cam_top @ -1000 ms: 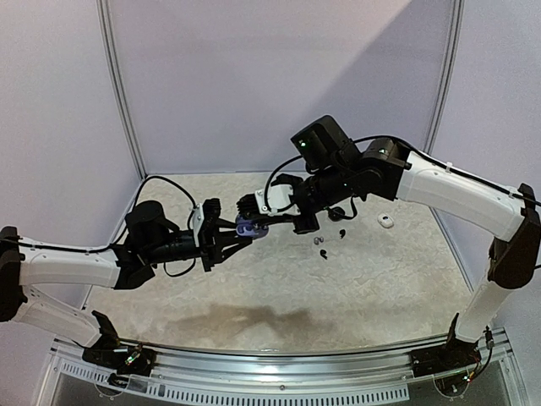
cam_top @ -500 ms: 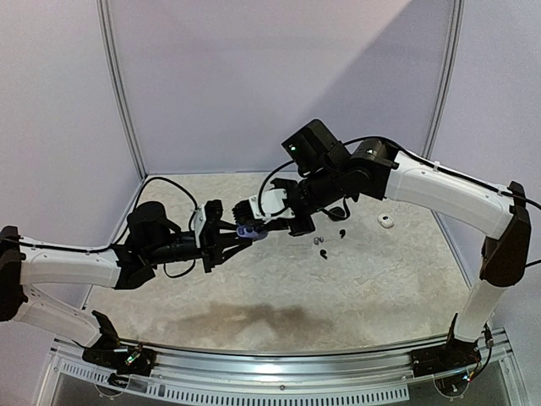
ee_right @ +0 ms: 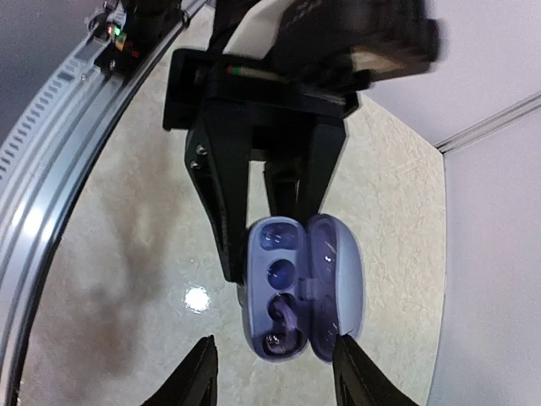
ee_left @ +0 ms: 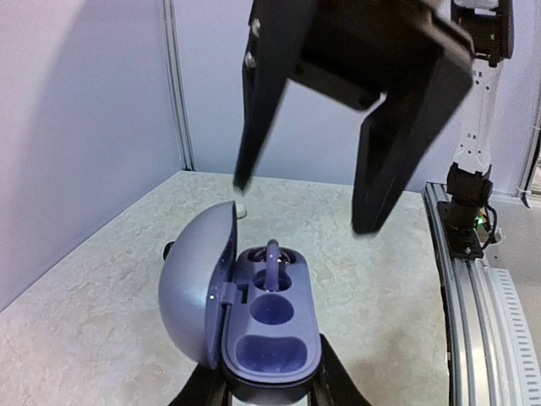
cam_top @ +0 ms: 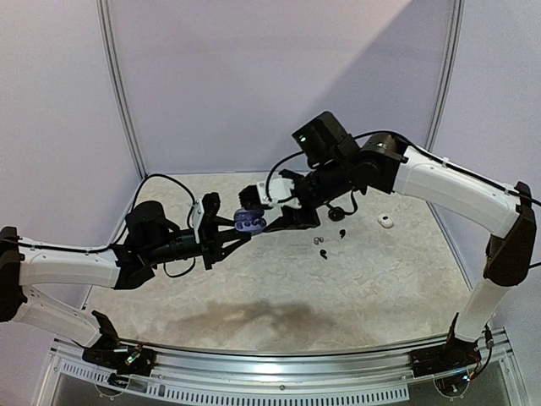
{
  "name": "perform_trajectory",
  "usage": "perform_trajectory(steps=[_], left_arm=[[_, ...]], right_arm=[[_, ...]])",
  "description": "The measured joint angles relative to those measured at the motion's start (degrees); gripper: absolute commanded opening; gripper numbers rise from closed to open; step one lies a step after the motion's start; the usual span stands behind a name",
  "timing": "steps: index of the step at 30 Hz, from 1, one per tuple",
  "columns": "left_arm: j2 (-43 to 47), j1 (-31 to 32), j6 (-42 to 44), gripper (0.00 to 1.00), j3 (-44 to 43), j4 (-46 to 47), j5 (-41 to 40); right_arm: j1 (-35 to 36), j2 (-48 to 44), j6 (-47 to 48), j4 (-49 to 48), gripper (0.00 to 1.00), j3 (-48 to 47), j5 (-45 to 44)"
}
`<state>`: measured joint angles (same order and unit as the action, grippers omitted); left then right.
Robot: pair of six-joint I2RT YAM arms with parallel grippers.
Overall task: Insert the wireless bluetooth earbuds into the charging case
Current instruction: Insert the right earbud into the right side groove of the charging case, then adjust the left earbud at the center of the board.
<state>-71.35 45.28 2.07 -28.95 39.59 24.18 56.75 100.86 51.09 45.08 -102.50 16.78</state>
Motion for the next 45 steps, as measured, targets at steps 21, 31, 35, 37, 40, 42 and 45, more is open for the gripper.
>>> perform_trajectory(steps=[21,31,35,37,40,42,45], left_arm=[[1.3,0.0,-4.2,0.0,0.1,-0.9,-2.0],[1.2,0.0,-4.2,0.0,0.1,-1.0,-2.0],[1.1,0.0,-4.2,0.0,0.1,-1.0,-2.0],[0.9,0.0,-4.2,0.0,0.1,-0.9,-1.9],[0.5,0.0,-4.2,0.0,0.1,-1.1,-1.9],[0.4,0.0,-4.2,0.0,0.1,-1.3,-1.9],[0.4,0.0,-4.1,0.0,0.1,-1.3,-1.9]], right_arm=[[-23.8,31.9,-25.8,10.1,0.28,-25.3,9.1],[-24.5,40.0,-20.9,13.4,0.21,-21.6,-0.2],[-24.8,40.0,-20.6,12.5,0.19,-20.3,-0.7],[-25.2,40.0,-20.8,11.9,0.18,-19.5,-0.7],[-26.3,40.0,-21.8,11.1,0.17,-18.9,-0.6],[-27.2,40.0,-22.4,10.7,0.16,-18.9,-0.6],[-28.0,40.0,-23.0,10.1,0.16,-18.4,-0.7]])
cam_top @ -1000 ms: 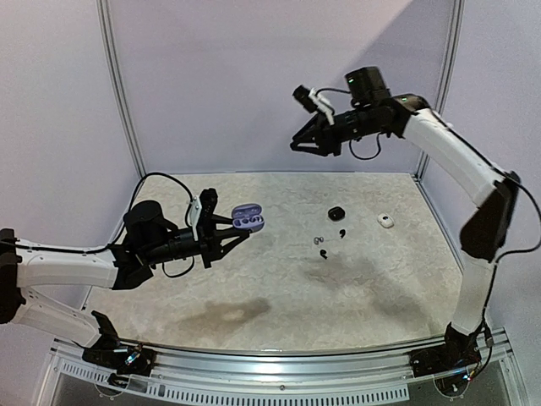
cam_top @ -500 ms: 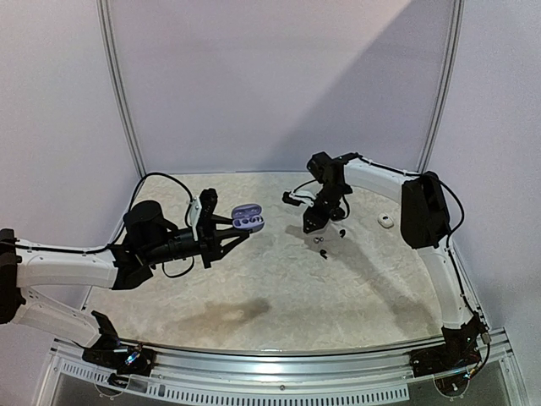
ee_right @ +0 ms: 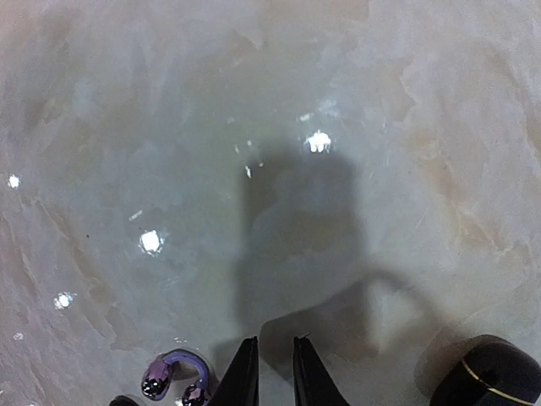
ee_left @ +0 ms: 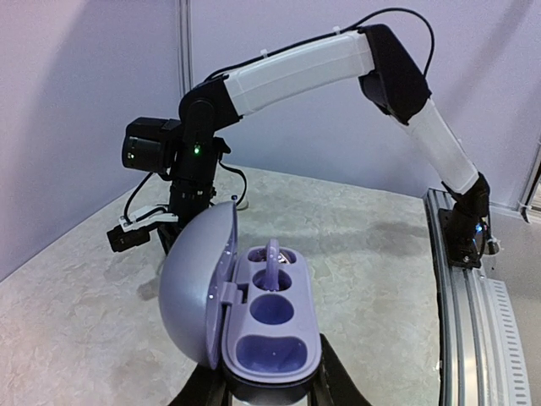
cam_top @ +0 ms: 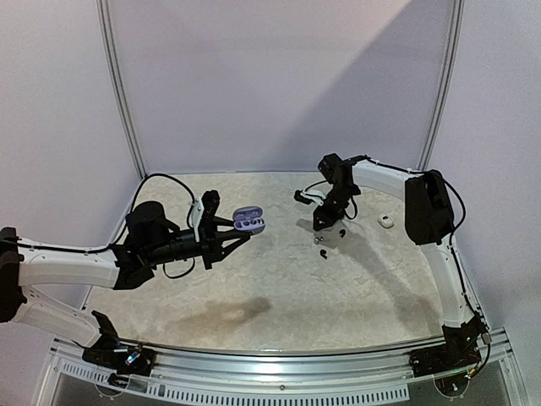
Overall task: Insert the wireless bluetooth earbuds into the charging case
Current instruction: Adjust the left earbud at the center of the board.
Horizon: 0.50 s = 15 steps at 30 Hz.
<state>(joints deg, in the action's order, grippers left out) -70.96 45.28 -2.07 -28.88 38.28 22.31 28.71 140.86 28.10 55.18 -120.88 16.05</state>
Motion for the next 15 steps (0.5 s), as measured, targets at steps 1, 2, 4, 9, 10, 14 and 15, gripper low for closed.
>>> perform_trajectory(steps=[1,2,4,9,10,14,15], left_arm=[[0.0,0.0,0.0,0.0,0.0,0.0,0.0],[0.0,0.0,0.1,0.0,0.0,0.0,0.0],[0.0,0.0,0.1,0.0,0.0,0.0,0.0],[0.0,0.0,0.2,0.0,0.0,0.0,0.0],[0.0,0.0,0.2,0.0,0.0,0.0,0.0],[0.0,0.0,0.2,0.0,0.0,0.0,0.0],[0.0,0.0,0.2,0.0,0.0,0.0,0.0]], right_arm=[[-0.2,0.0,-0.1,-0.3,0.16,0.6,0.0],[-0.4,0.0,0.0,-0.5,0.16,1.4,0.2],[-0.5,-0.6,-0.2,-1.6,0.17,2.6,0.5],[-0.5,-2.5,-0.2,-3.4,0.17,6.1,1.3],[-0.5,-2.8,-0.2,-3.3,0.17,6.6,1.5],[-0.5,-3.6,-0.2,-3.1,0.18,7.8,2.5],[-0.5,-3.8,-0.2,-3.1,0.18,8.1,2.7]])
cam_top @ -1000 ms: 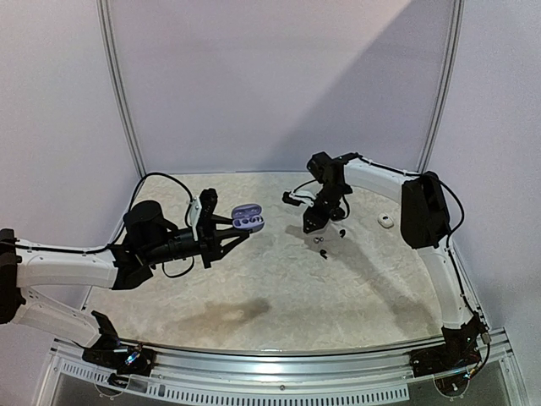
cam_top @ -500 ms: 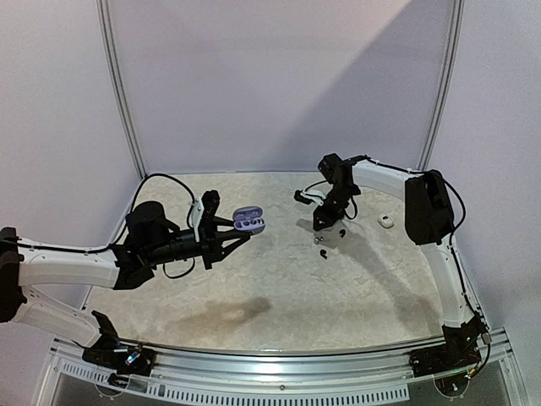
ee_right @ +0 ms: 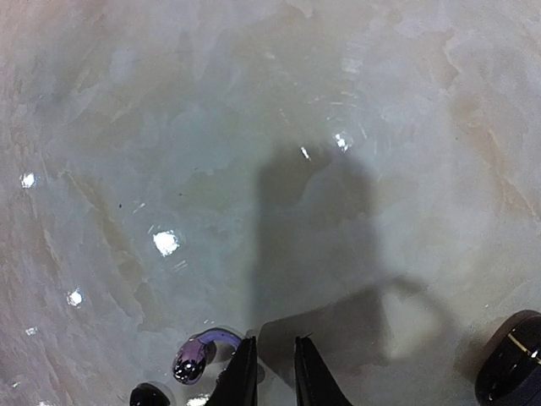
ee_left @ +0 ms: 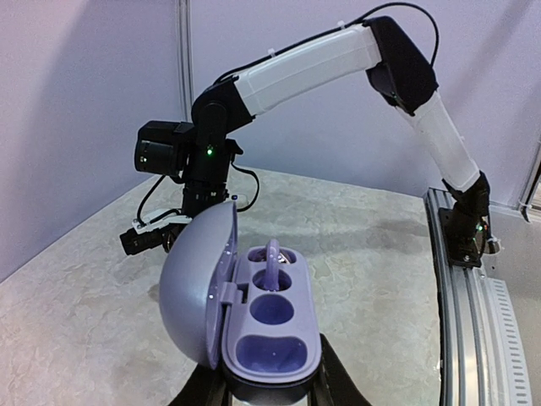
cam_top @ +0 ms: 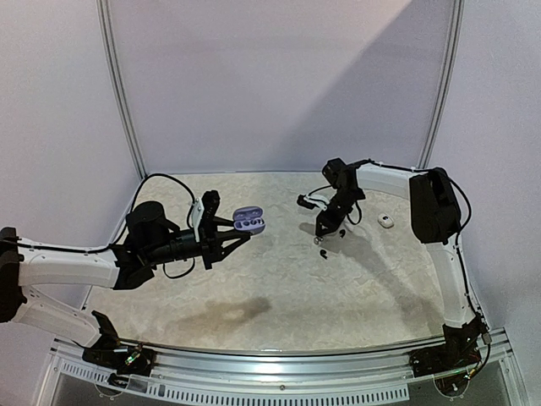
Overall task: Insert the wireless bluetooth earbuds into the charging case
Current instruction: Adjust the left earbud at the center of the board.
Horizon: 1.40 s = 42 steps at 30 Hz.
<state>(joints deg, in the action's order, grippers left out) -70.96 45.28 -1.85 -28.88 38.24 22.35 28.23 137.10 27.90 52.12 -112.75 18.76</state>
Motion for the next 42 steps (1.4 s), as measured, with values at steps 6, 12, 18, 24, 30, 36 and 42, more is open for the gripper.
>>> perform_trajectory(steps=[6,12,18,24,30,36,42], left_arm=[[0.0,0.0,0.1,0.0,0.0,0.0,0.0],[0.0,0.0,0.1,0.0,0.0,0.0,0.0],[0.0,0.0,0.2,0.0,0.0,0.0,0.0],[0.0,0.0,0.2,0.0,0.0,-0.1,0.0],[0.0,0.0,0.3,0.0,0.0,-0.1,0.0],[0.0,0.0,0.3,0.0,0.0,-0.1,0.0],[0.0,0.0,0.3,0.0,0.0,-0.1,0.0]], right_arm=[[0.0,-0.5,0.0,1.1,0.18,0.7,0.7],[0.0,-0.9,0.0,2.3,0.2,1.2,1.5],[0.0,-2.0,0.4,3.8,0.24,2.3,2.6],[0.0,-3.0,0.7,4.3,0.26,2.4,3.7],[0.0,-3.0,0.7,4.3,0.29,2.5,4.1],[0.0,-3.0,0.6,4.3,0.31,2.5,3.9],[0.0,-2.8,0.9,4.5,0.33,2.5,3.8]])
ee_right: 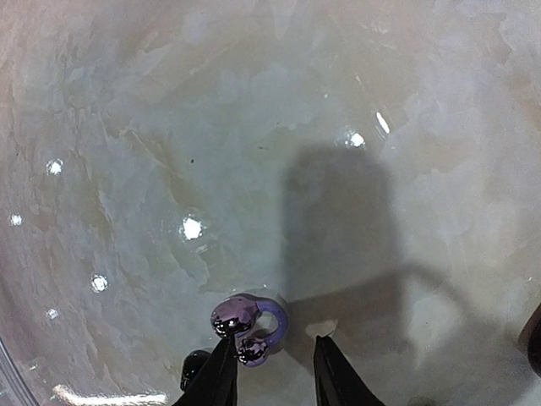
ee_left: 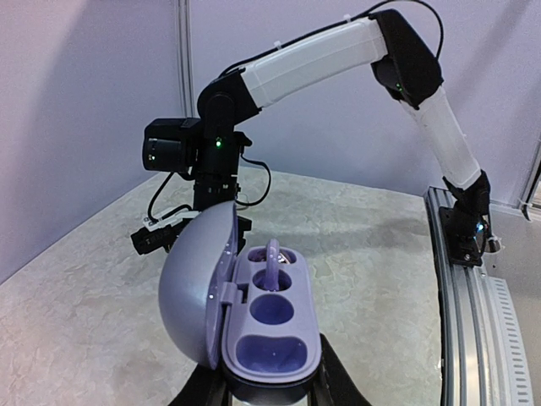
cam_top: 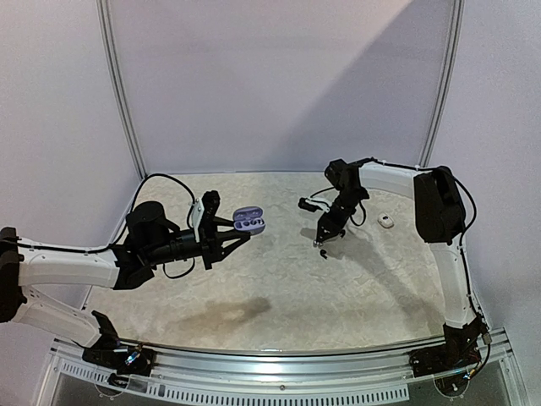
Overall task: Insert the wireless bluetooth earbuds into the charging case
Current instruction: Adjust the left earbud at the center of the board.
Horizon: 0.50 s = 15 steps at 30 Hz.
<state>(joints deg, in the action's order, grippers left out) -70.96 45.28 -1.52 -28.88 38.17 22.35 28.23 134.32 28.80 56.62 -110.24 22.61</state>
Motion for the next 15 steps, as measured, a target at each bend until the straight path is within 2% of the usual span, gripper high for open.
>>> perform_trajectory(steps=[15], left_arm=[[0.0,0.0,0.4,0.0,0.0,-0.1,0.1]], right_arm=[[0.2,0.2,0.0,-0.4,0.31,0.5,0.0]])
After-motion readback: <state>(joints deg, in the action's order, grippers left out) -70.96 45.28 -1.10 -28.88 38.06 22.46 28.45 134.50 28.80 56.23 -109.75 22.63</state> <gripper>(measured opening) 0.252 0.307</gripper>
